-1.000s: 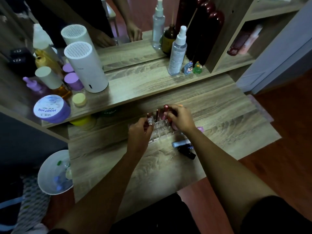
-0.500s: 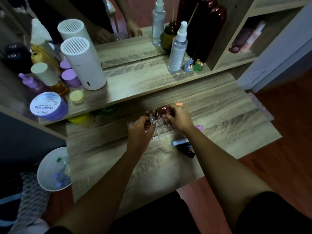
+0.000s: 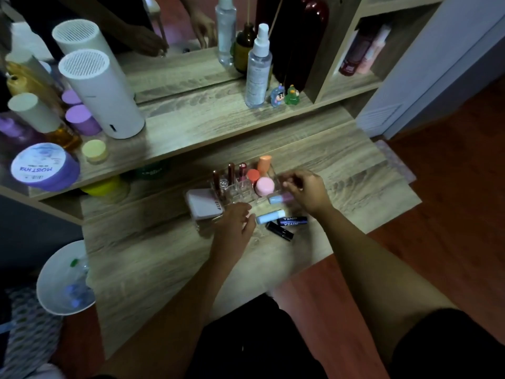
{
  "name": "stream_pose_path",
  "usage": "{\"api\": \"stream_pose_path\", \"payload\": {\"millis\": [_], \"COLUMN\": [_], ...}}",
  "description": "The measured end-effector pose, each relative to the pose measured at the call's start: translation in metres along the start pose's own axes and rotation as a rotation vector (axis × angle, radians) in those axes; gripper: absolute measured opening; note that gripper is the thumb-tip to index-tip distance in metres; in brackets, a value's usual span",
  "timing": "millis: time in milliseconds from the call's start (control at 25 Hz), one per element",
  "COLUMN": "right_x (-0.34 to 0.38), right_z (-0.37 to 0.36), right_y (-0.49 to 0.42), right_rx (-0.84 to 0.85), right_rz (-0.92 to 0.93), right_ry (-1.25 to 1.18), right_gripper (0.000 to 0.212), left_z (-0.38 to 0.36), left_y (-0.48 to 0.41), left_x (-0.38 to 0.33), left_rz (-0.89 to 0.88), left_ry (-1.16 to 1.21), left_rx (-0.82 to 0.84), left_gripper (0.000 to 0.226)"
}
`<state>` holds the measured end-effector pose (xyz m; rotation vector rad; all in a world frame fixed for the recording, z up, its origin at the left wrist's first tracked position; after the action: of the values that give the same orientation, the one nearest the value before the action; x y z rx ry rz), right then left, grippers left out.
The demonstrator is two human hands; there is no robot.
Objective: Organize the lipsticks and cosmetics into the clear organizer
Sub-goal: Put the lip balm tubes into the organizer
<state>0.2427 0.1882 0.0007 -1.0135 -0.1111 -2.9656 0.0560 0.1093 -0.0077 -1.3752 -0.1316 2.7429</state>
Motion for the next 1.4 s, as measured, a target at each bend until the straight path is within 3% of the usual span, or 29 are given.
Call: {"api": "stream_pose_path", "payload": {"millis": [280, 520, 720, 1400], "right_x": [-0.032, -0.03, -0.037, -0.04], "right_z": [-0.019, -0.028, -0.034, -0.028], "right_y": [0.009, 0.008, 0.007, 0.009], "right_rx": [0.286, 0.283, 0.275, 0.218], "right_rz": [0.027, 0.05, 0.047, 0.028], "right_ry": [0.279, 0.373, 0.504, 0.515], "right_gripper": [0.042, 0.05, 0.042, 0.037], "left_z": [-0.042, -0.063, -0.063, -0.063], "left_y": [-0.01, -0.016, -0.015, -0.016], "left_x": [0.003, 0.011, 0.014, 0.017], "left_rz": [-0.095, -0.093, -0.089, -0.107], "left_ry": [-0.252, -0.387, -0.384, -0.357], "left_rx": [0.228, 0.386, 0.382, 0.351], "left_gripper": [0.031, 0.033, 0.032, 0.031]}}
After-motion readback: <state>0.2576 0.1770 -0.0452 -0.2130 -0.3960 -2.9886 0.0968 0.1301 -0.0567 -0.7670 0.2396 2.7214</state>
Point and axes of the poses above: each hand's wrist, its own y-axis away from the middle knuckle, its own z-axis out of the back of the hand, x = y × z, the point moved 8 cm from there along -y, towards the middle knuckle, and after that the axes turned 1 degree about -z, right-handed, at the moved point
